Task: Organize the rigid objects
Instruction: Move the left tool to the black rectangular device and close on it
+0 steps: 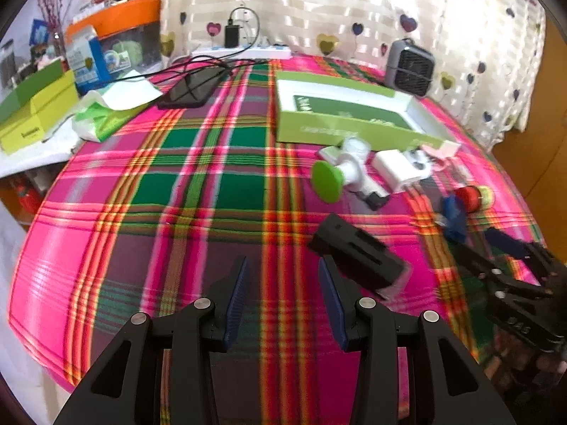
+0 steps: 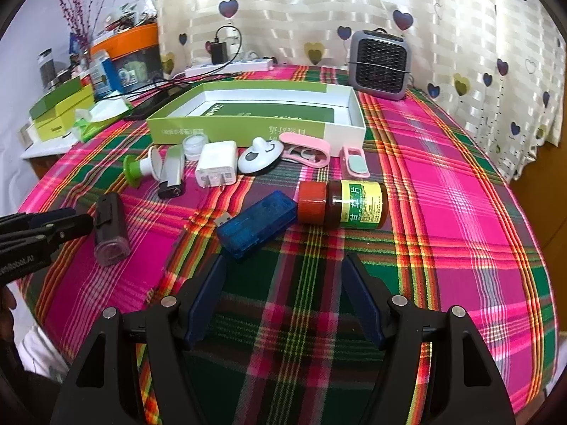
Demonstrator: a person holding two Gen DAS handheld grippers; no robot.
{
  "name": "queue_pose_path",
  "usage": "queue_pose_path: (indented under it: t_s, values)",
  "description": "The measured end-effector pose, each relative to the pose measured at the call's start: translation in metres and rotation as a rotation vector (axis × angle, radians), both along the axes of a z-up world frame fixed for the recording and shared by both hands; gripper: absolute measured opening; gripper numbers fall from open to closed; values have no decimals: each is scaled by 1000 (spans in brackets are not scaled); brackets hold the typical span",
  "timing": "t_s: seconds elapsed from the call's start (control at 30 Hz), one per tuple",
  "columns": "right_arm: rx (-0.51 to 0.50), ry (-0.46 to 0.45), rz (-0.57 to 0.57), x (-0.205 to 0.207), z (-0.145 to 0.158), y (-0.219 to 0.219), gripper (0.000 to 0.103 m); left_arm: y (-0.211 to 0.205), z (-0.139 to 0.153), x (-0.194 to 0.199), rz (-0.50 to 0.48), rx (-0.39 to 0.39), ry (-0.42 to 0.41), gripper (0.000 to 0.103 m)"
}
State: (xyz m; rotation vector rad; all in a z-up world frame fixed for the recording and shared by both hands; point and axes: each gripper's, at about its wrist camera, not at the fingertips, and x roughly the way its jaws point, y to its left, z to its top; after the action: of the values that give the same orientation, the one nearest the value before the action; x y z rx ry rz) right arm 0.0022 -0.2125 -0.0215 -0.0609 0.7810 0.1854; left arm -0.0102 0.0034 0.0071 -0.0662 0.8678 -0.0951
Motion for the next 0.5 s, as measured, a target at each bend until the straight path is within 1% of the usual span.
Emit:
queue_pose_path:
  t_s: [0.07,0.1,0.13,0.23,0.3,0.4,0.47,0.5]
  values:
    - [11,-3,10,-5,-1,-1,68,-7,6,-6,-23,1,-11,39]
    - [16,-5,13,-6,-1,-2,68,-10,9,-7,-33,3,-18,43]
    - [21,-6,15,-6,0,-4,68,-13,11,-9,-42,3,-23,45]
    - [32,-16,7,-8,1,-10,68,-26,17,-12,-83,3,-29,45]
    - [39,-22,4,-10,3,-16,68,-35,19,-12,-103,20,-23,45]
    - [47,-33,-14,-10,5,-25,68,-43,20,-8,-104,37,-5,45]
    - [54,-36,-28,-9,6,-31,68,-45,21,-4,-91,32,5,45]
    - [58,-36,-36,-9,6,-33,68,-46,22,-1,-82,43,7,45]
